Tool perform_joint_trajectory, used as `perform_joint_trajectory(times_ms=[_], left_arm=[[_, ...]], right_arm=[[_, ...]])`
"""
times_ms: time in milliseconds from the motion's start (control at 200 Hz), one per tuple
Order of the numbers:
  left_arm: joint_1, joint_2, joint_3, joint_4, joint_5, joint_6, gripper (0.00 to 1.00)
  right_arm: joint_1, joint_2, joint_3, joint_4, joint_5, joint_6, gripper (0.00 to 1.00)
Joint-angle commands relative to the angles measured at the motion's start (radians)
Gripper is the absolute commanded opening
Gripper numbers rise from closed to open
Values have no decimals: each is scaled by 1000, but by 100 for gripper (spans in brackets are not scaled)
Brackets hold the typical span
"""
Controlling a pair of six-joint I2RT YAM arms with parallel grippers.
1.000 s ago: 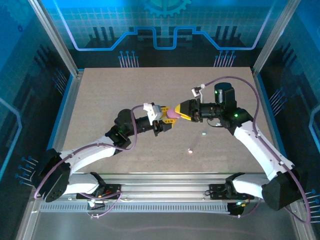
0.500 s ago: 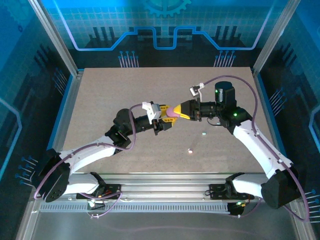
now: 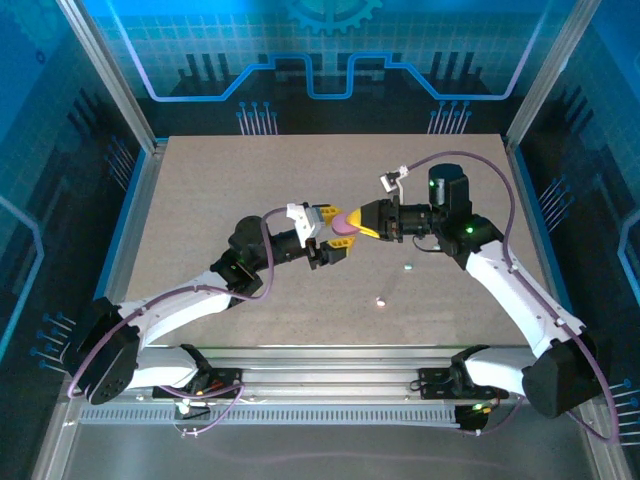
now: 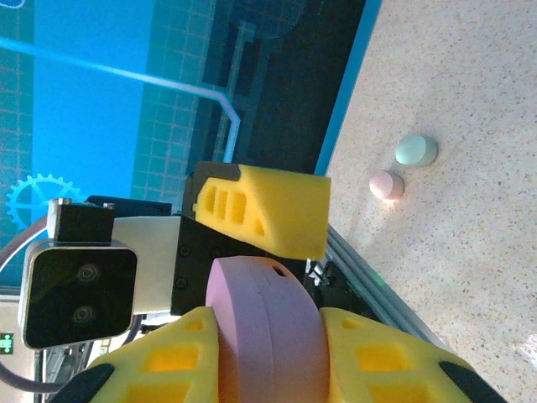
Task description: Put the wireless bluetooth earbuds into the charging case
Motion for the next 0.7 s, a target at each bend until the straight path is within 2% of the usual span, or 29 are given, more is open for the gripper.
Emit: perform_joint_trajectory(times_ms=[0,220,410,565,695], left_arm=[[-7,-26,17,0,-27,28,68],[-6,-49,-13,-7,-51,43,79],[-5,-104,-49,-30,-137,49,82],[-5,-140,-38,-123,-190,15,88],[-2,-158,-16,-205,-276,-34,99]], right_arm=[[-4,-29,-12,34,24,2,1],[-27,-51,-37,32,91,-24,1],[-65,-26,-43,-47,227,-126,3],[-91,108,-28,-79,250,-208,4],[-90,280,34,-151,312,-252,6]])
